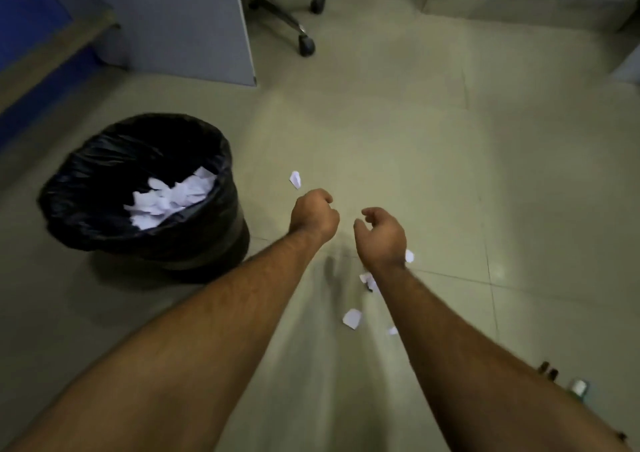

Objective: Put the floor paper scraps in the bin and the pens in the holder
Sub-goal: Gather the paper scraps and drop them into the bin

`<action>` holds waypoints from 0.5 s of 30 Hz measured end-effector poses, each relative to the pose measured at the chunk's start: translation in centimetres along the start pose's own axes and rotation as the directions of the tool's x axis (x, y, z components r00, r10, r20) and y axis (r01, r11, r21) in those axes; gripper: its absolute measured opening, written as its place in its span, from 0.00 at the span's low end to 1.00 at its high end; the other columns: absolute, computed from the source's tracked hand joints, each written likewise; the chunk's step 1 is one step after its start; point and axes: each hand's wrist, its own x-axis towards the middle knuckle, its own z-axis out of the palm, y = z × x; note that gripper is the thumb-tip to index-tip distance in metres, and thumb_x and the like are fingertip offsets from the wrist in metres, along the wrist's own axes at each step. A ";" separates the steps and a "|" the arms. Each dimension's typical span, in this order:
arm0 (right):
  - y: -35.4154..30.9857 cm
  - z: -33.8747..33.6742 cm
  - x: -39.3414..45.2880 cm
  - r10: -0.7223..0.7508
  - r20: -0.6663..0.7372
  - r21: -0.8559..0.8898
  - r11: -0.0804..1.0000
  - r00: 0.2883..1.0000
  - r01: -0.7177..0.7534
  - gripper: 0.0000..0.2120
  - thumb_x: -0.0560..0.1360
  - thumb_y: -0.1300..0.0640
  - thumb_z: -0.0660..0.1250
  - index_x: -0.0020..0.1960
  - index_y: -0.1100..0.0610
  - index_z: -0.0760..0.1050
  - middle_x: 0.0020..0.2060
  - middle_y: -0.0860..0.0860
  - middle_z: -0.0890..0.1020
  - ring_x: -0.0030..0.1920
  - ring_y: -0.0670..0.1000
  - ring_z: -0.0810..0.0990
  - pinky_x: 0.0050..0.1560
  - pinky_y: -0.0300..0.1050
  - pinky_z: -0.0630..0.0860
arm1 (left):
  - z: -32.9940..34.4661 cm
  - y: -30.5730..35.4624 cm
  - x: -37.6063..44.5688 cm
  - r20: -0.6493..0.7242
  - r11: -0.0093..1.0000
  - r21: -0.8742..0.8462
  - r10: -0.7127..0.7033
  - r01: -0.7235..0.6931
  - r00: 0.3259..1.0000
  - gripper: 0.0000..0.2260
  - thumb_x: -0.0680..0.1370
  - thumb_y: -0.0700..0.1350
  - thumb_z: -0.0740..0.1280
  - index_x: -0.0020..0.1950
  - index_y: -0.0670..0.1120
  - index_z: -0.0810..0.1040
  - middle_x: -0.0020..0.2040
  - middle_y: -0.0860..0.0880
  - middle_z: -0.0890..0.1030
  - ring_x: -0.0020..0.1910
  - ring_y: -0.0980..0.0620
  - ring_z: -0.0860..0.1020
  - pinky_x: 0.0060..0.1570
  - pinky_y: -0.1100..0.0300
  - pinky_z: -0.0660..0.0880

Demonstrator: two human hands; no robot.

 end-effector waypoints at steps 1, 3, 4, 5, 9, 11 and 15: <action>2.7 0.3 0.0 -0.046 0.033 -0.059 0.997 0.998 0.048 0.17 0.75 0.53 0.68 0.62 0.57 0.78 0.58 0.52 0.82 0.61 0.53 0.78 0.62 0.43 0.72 | 1.9 -0.7 0.2 0.033 0.999 0.050 -0.004 0.003 0.999 0.17 0.76 0.40 0.64 0.64 0.46 0.76 0.66 0.46 0.76 0.61 0.45 0.77 0.58 0.58 0.74; 7.1 1.3 0.0 -0.143 0.074 -0.201 0.967 0.987 0.155 0.23 0.74 0.48 0.69 0.66 0.57 0.76 0.63 0.54 0.79 0.67 0.55 0.74 0.68 0.48 0.69 | 4.5 -1.9 0.9 0.068 0.985 0.174 -0.001 -0.011 0.998 0.16 0.75 0.40 0.62 0.64 0.44 0.73 0.63 0.44 0.75 0.63 0.43 0.75 0.59 0.53 0.74; 9.0 1.8 0.2 -0.168 0.079 -0.276 0.943 0.983 0.183 0.26 0.73 0.46 0.68 0.67 0.56 0.75 0.66 0.55 0.77 0.70 0.57 0.71 0.70 0.50 0.67 | 5.4 -2.3 1.2 0.065 0.973 0.231 -0.003 -0.012 0.998 0.15 0.75 0.39 0.62 0.62 0.44 0.72 0.63 0.44 0.74 0.62 0.42 0.74 0.59 0.51 0.74; 10.4 2.3 0.4 -0.167 0.084 -0.324 0.928 0.982 0.186 0.28 0.73 0.43 0.68 0.69 0.56 0.73 0.68 0.56 0.75 0.72 0.58 0.68 0.71 0.52 0.65 | 6.2 -2.7 1.8 0.055 0.962 0.272 -0.016 0.001 0.998 0.14 0.75 0.39 0.61 0.60 0.43 0.71 0.62 0.43 0.73 0.62 0.42 0.74 0.58 0.50 0.74; 13.4 4.1 0.7 -0.204 0.016 -0.317 0.927 0.979 0.198 0.29 0.75 0.42 0.64 0.68 0.59 0.73 0.70 0.58 0.73 0.74 0.61 0.65 0.73 0.57 0.63 | 8.4 -3.6 5.6 -0.036 0.945 0.322 -0.045 0.054 0.998 0.17 0.74 0.41 0.64 0.63 0.43 0.70 0.65 0.43 0.72 0.65 0.43 0.71 0.60 0.51 0.71; 14.1 4.7 0.9 -0.245 -0.028 -0.347 0.912 0.969 0.220 0.27 0.75 0.43 0.62 0.67 0.60 0.74 0.68 0.59 0.74 0.72 0.62 0.67 0.72 0.57 0.64 | 9.6 -4.4 7.6 -0.072 0.935 0.351 -0.025 0.049 0.997 0.24 0.75 0.44 0.65 0.70 0.43 0.66 0.72 0.42 0.67 0.71 0.41 0.66 0.66 0.49 0.68; 14.2 5.2 1.1 -0.283 -0.068 -0.360 0.901 0.957 0.241 0.25 0.76 0.45 0.64 0.65 0.61 0.76 0.67 0.60 0.75 0.72 0.63 0.68 0.72 0.58 0.65 | 9.4 -5.6 10.8 -0.070 0.957 0.270 -0.091 0.107 0.993 0.38 0.74 0.55 0.67 0.78 0.44 0.55 0.79 0.42 0.54 0.78 0.41 0.54 0.75 0.49 0.56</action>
